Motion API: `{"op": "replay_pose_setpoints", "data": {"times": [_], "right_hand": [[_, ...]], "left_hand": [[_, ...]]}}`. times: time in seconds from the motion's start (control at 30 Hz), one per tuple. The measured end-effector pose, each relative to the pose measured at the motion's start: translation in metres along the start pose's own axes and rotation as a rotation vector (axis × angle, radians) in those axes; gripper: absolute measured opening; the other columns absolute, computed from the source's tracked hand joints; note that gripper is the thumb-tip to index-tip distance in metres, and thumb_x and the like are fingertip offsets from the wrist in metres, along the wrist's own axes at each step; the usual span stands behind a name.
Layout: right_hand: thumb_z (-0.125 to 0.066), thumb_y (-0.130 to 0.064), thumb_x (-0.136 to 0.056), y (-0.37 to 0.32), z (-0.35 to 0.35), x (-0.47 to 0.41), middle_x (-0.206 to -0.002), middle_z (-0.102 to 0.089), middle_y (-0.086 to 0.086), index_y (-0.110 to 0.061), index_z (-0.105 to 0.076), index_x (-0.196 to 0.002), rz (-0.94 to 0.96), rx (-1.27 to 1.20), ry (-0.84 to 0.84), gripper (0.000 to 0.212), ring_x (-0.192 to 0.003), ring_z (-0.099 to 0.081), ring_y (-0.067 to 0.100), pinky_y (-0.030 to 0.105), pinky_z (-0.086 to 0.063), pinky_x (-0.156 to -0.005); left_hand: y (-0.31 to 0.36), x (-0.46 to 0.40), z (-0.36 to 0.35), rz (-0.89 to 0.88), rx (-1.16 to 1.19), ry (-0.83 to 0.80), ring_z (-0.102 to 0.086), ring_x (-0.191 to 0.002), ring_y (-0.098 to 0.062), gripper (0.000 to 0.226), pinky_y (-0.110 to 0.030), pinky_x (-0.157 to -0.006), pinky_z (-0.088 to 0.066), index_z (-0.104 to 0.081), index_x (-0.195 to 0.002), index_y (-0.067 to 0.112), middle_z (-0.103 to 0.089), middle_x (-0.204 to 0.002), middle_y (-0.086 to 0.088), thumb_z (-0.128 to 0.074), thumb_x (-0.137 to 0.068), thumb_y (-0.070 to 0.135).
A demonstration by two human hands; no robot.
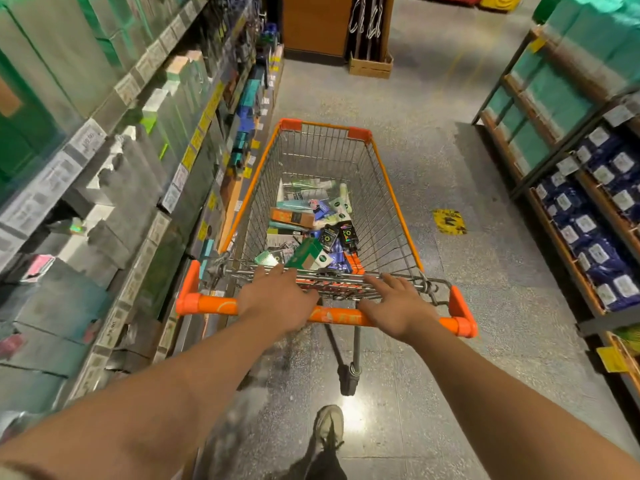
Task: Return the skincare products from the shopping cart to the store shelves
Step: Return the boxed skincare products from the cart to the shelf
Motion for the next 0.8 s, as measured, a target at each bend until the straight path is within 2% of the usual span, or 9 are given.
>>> {"op": "replay_pose_setpoints", "data": {"times": [0.27,0.37,0.47,0.63,0.8], "right_hand": [[-0.032,-0.068,-0.096,0.012,0.035,-0.047,-0.174,-0.001,-0.006,-0.045,-0.01,-0.163,0.039,0.006,-0.023,0.074,-0.16,0.005,0.023,0.058,-0.015,-0.125],[-0.031,-0.07,-0.096,0.018,0.045,-0.063,-0.174,0.005,-0.003,-0.044,-0.006,-0.164,0.057,-0.004,-0.067,0.076,-0.16,0.01,0.026,0.059,-0.01,-0.126],[-0.03,-0.074,-0.096,0.021,0.053,-0.078,-0.173,0.01,-0.002,-0.042,-0.002,-0.164,0.075,-0.016,-0.109,0.08,-0.159,0.015,0.027,0.062,-0.008,-0.125],[-0.027,-0.073,-0.098,0.024,0.07,-0.1,-0.173,0.011,0.001,-0.041,-0.001,-0.164,0.091,-0.019,-0.113,0.078,-0.159,0.015,0.03,0.063,-0.008,-0.125],[-0.023,-0.072,-0.098,0.028,0.081,-0.12,-0.173,0.011,0.002,-0.04,-0.001,-0.164,0.093,0.013,-0.097,0.077,-0.159,0.013,0.031,0.063,-0.01,-0.125]], "left_hand": [[0.026,-0.042,0.025,0.018,-0.004,0.025,-0.019,-0.156,-0.025,0.076,-0.048,-0.115,-0.035,-0.029,-0.16,0.033,-0.027,-0.168,0.007,-0.035,-0.094,0.069],[0.033,-0.058,0.034,0.034,0.006,0.032,-0.022,-0.155,-0.023,0.076,-0.047,-0.111,-0.04,-0.03,-0.159,0.035,-0.029,-0.167,0.011,-0.038,-0.091,0.068],[0.039,-0.073,0.039,0.059,0.039,0.019,-0.02,-0.156,-0.022,0.078,-0.048,-0.113,-0.038,-0.031,-0.158,0.036,-0.027,-0.167,0.014,-0.04,-0.088,0.068],[0.051,-0.093,0.055,0.083,0.043,0.044,-0.035,-0.149,-0.025,0.075,-0.045,-0.107,-0.045,-0.036,-0.156,0.038,-0.035,-0.164,0.009,-0.045,-0.088,0.068],[0.061,-0.112,0.063,0.091,0.033,0.046,-0.037,-0.147,-0.025,0.072,-0.046,-0.103,-0.045,-0.037,-0.155,0.04,-0.036,-0.164,0.009,-0.045,-0.088,0.067]]}}
Point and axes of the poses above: each hand's wrist, its own x-axis away from the middle knuckle, its own z-axis out of the back of the hand, y = z × x, the point moved 9 cm from there along -x, towards the middle knuckle
